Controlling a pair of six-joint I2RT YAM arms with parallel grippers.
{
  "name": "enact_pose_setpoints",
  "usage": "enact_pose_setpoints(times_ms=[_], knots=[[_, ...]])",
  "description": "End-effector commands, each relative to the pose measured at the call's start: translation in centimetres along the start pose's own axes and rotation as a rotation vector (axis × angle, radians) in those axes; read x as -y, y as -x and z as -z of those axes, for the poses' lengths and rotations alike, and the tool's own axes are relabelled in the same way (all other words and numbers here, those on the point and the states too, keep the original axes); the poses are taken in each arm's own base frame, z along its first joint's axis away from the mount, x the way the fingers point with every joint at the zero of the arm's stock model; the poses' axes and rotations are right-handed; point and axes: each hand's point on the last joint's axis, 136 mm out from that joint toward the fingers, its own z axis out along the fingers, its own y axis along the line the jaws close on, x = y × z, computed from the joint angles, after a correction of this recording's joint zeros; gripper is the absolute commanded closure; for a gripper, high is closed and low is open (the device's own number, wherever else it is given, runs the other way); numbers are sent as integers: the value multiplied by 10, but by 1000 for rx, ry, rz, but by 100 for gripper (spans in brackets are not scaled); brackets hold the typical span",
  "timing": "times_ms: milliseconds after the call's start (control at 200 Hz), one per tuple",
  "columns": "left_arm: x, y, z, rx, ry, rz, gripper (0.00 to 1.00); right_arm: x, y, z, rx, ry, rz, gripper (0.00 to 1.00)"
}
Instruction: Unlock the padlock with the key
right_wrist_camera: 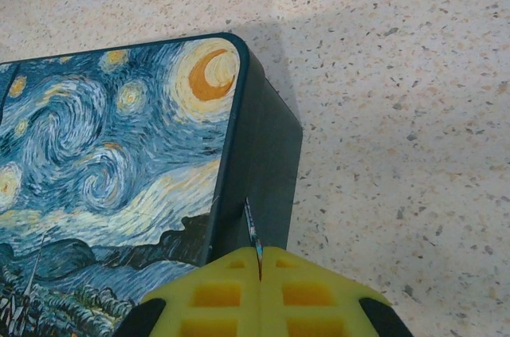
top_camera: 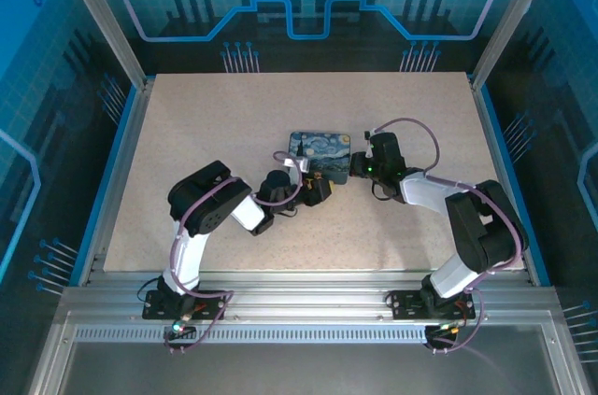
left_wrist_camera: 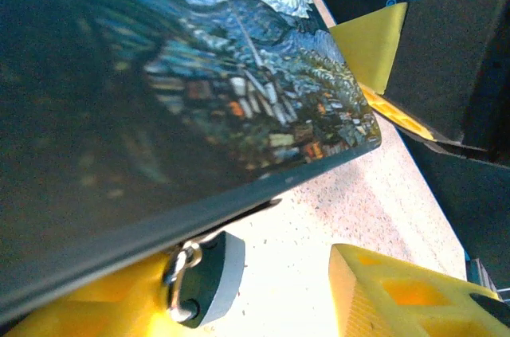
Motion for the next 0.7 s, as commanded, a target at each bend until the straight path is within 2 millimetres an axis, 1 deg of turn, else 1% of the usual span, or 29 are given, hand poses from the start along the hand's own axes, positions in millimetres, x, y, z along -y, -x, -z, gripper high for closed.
enact_pose_setpoints(times_ms=[0, 125, 230, 395, 490, 575, 695], knots=[[-30, -38, -3, -109, 95, 71, 48, -17, -7, -4, -19, 53, 15, 100], [-30, -37, -3, -93, 93, 75, 46, -16, -8, -5, -20, 50, 15, 100], [-34, -35, -2, -76, 113, 82, 46, -16, -9, -5, -22, 52, 13, 100], [-40, -37, 7, -71, 138, 97, 53, -15, -10, -4, -20, 46, 16, 100], [-46, -41, 14, -75, 155, 113, 55, -14, -10, -3, -19, 45, 16, 100], [-50, -42, 20, -76, 164, 121, 60, -14, -10, -3, -17, 46, 16, 100], [-55, -45, 27, -85, 179, 134, 64, -15, -10, -3, -17, 48, 12, 100]])
